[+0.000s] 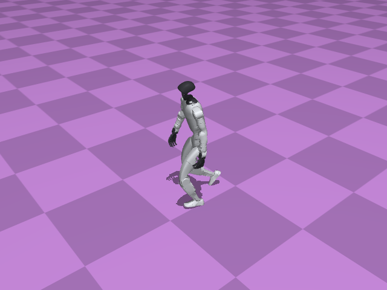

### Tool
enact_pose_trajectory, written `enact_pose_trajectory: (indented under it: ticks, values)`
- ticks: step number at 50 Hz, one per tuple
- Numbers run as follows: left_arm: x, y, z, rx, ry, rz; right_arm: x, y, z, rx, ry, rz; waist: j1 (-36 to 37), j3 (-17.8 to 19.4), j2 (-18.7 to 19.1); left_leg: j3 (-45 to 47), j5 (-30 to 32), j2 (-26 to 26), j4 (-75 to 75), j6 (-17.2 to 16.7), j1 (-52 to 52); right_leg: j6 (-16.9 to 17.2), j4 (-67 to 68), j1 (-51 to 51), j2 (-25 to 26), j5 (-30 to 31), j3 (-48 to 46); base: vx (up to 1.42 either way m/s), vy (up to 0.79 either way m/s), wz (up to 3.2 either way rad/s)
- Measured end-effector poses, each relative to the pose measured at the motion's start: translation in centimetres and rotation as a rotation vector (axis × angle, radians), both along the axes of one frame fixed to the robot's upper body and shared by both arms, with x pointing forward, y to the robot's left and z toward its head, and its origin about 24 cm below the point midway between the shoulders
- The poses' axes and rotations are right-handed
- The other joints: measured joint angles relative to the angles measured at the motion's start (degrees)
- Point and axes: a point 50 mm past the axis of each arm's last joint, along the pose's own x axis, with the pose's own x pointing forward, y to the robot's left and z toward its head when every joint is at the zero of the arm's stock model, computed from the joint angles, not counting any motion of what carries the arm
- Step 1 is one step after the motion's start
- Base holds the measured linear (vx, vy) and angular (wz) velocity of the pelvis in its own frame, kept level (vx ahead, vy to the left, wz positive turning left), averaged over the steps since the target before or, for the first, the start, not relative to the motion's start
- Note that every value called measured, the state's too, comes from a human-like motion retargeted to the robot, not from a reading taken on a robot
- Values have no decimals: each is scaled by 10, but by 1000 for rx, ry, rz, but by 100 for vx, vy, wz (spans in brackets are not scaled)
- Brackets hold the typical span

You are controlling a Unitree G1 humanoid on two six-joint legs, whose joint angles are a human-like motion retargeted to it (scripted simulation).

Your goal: Walk

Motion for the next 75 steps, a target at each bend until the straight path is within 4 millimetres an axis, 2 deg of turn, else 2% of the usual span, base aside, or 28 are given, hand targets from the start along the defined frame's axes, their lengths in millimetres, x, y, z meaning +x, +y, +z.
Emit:
enact_pose_trajectory:
  ticks: [2, 3, 6, 10, 15, 20, 23, 27, 30, 33, 37, 42, 45, 49, 57, 62, 70, 75]
  values:
    - [-10, -2, -3, -8, 34, -3, 1, 9, -2, 30, 4, 28, -10, 2, 1, -3, -19, -1, 13, 8, 12, 0, 35, -22, 9, 15, 5, 30, 14, -15]
    - [-14, -3, -4, -11, 50, -7, 0, 15, -3, 46, 9, 40, -16, 2, 2, -5, -28, -2, 23, 12, 16, 0, 51, -34, 11, 4, 7, 31, 15, -8]
    - [-21, -7, -6, -17, 87, -29, -6, 31, -9, 85, 36, 82, -35, 2, 2, -12, -53, -6, 33, 19, 34, -5, 72, -77, 18, -52, 8, 34, 13, -4]
    - [-20, -12, -7, -19, 112, -81, -23, 54, -20, 123, 100, 140, -56, 0, 11, -28, -88, 13, 44, 12, 55, -38, 40, -144, 46, -139, -20, 38, 4, -7]
    - [3, -19, -4, 6, 80, -172, -46, 77, -32, 144, 182, 193, -81, -13, 16, -52, -115, 37, 47, -5, 55, -56, -50, -245, 83, -172, -60, 41, -1, 15]
    - [35, -28, 3, 39, -3, -213, -53, 90, -35, 126, 202, 235, -93, -24, 25, -46, -117, 82, 46, -30, 56, -55, -154, -316, 128, -127, -109, 43, -4, 19]
    - [48, -34, 6, 42, -48, -201, -49, 97, -34, 112, 179, 249, -78, -12, 44, -57, -98, 127, 91, -60, 63, -60, -216, -315, 180, -81, -139, 43, -7, -20]
    - [54, -40, 8, 34, -75, -182, -38, 106, -31, 100, 134, 266, -52, 10, 62, -92, -19, 171, 222, -97, 29, -82, -247, -305, 241, -44, -156, 41, -9, -24]
    - [52, -42, 7, 28, -73, -173, -31, 112, -28, 88, 101, 287, -33, 26, 63, -103, 6, 199, 331, -89, -22, -112, -212, -302, 259, -82, -152, 44, -5, -5]
    - [53, -41, 7, 33, -68, -168, -15, 116, -22, 72, 50, 305, -26, 52, 50, -114, -22, 195, 365, -63, -82, -134, -171, -287, 258, -156, -137, 46, 0, 15]
    - [47, -32, 6, 54, -32, -191, 5, 125, -13, 90, -18, 310, -38, 79, 20, -106, -71, 154, 259, -33, -150, -132, -131, -265, 241, -220, -108, 48, 8, 21]
    - [31, -23, 2, 68, 37, -250, 16, 138, -5, 190, -66, 268, -69, 76, -7, -101, -36, 110, 114, -35, -195, -113, -116, -268, 242, -244, -57, 44, 14, -9]
    - [28, -23, 1, 56, 56, -278, 18, 142, -2, 232, -79, 244, -92, 72, -13, -94, -34, 95, 116, -25, -200, -95, -85, -279, 251, -249, -14, 35, 17, -18]
    - [35, -25, 3, 39, 32, -324, 19, 143, 1, 268, -81, 239, -114, 71, -14, -80, -50, 87, 135, -3, -199, -69, -31, -313, 244, -193, 8, 25, 16, -25]
    - [55, -32, 11, 2, -25, -448, 20, 140, 3, 294, -65, 278, -121, 72, 7, -70, -87, 86, 186, 26, -197, -73, -6, -385, 224, -154, 4, 18, 11, -31]
    - [58, -35, 12, -33, -19, -487, 17, 137, 0, 285, -41, 283, -120, 65, 19, -58, -108, 82, 182, 32, -160, -81, -5, -396, 211, -145, -7, 21, 6, -26]
    - [41, -31, 8, -77, 43, -516, -2, 130, -11, 281, 52, 242, -119, 37, 48, -55, -99, 72, 98, -9, -46, -78, -134, -344, 232, -132, -14, 27, -2, -27]
    - [33, -32, 5, -70, 65, -533, -13, 122, -18, 224, 102, 281, -85, 39, 72, -124, -91, 53, 113, -63, 20, -101, -172, -264, 246, -169, -35, 24, -5, -51]
